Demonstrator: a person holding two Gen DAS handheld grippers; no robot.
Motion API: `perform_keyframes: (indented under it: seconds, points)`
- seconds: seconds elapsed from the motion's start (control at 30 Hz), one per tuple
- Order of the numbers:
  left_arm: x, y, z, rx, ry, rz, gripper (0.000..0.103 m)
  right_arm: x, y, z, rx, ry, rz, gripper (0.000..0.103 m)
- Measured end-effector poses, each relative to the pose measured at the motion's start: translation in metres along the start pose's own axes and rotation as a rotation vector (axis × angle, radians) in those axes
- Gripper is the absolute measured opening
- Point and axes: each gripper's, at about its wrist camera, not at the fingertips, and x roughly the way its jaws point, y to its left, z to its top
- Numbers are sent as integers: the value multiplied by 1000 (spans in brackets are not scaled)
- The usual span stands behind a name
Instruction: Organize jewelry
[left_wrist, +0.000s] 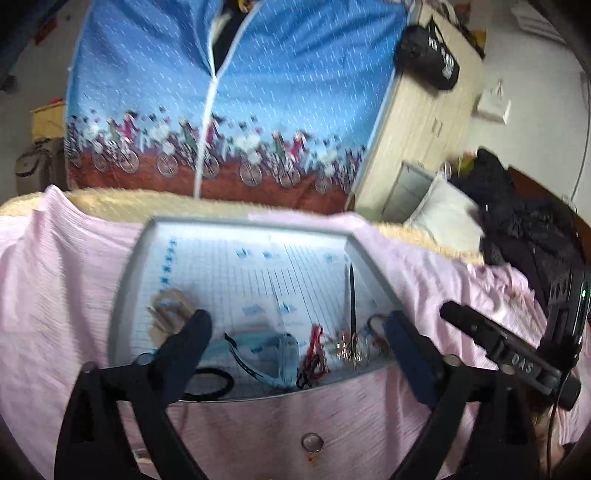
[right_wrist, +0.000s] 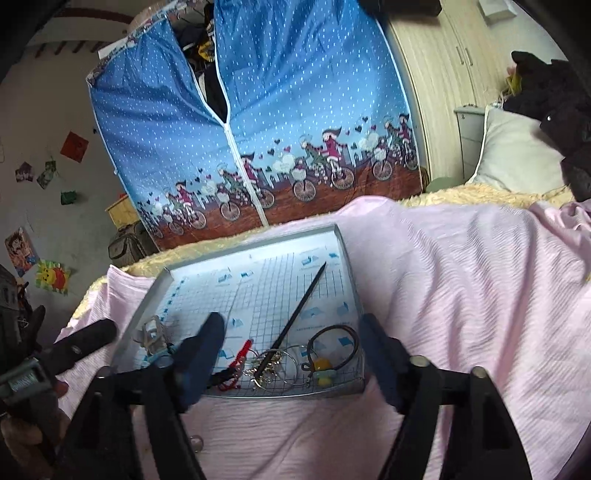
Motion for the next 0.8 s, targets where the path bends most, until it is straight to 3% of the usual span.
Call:
perform_keyframes:
  seconds: [0.07, 0.13, 0.4, 0.63, 0.8]
  points:
    - [-28, 0, 3, -8, -83, 3, 101, -17, 6, 2, -11, -37, 12, 97]
    - [-51, 0, 6, -4, -148, 1, 101, -34, 13, 3, -28, -77, 13, 103]
    - [-126, -3, -7, 46, -233, 120, 101, -101, 55, -9, -141, -234, 24, 103]
    - [-174, -15, -48, 108, -224, 179, 101, -135, 89, -41, -223, -267, 43, 103]
    - [-205, -14, -79, 90, -221, 261, 101, -159, 106, -72, -237, -251, 59, 103]
